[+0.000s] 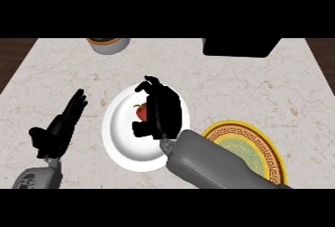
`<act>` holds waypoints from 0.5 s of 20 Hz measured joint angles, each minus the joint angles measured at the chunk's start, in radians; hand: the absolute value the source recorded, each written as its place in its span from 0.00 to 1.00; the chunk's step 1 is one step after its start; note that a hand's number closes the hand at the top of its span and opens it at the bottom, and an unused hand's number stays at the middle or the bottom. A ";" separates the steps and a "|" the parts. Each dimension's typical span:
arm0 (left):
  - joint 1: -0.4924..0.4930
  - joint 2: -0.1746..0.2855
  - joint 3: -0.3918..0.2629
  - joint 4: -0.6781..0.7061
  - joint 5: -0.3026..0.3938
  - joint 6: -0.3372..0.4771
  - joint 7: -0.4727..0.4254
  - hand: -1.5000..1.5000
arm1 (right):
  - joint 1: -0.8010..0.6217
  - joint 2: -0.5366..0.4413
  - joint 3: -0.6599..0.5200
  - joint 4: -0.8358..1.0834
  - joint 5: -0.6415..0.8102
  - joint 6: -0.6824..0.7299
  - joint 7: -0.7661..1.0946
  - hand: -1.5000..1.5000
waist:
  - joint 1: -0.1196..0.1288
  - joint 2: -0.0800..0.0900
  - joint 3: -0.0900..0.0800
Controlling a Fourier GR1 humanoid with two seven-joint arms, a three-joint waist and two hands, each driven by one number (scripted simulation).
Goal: Pick the bell pepper from the plate and place it in the plate
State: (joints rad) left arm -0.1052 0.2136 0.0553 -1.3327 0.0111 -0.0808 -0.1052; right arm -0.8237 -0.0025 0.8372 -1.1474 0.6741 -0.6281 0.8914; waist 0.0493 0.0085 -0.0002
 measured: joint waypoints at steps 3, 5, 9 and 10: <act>-0.006 -0.007 -0.003 -0.001 -0.008 0.010 0.009 0.50 | -0.019 -0.001 0.024 0.042 -0.075 -0.078 -0.008 0.00 | 0.001 0.000 0.000; 0.000 -0.001 0.005 0.003 -0.003 0.004 -0.001 0.50 | -0.014 -0.001 0.018 0.040 -0.102 -0.136 -0.032 0.00 | -0.003 0.000 0.000; 0.012 0.002 0.017 0.021 0.000 0.000 -0.026 0.50 | 0.027 -0.002 -0.048 0.017 -0.150 -0.253 -0.131 0.00 | -0.018 -0.001 0.001; 0.013 0.000 0.016 0.015 -0.002 0.005 -0.021 0.50 | 0.040 -0.002 -0.067 0.008 -0.168 -0.278 -0.157 0.00 | -0.020 -0.001 0.001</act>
State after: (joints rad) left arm -0.0919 0.2134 0.0717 -1.3177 0.0087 -0.0763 -0.1264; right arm -0.7840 -0.0042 0.7706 -1.1391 0.5059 -0.9065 0.7344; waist 0.0298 0.0076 0.0009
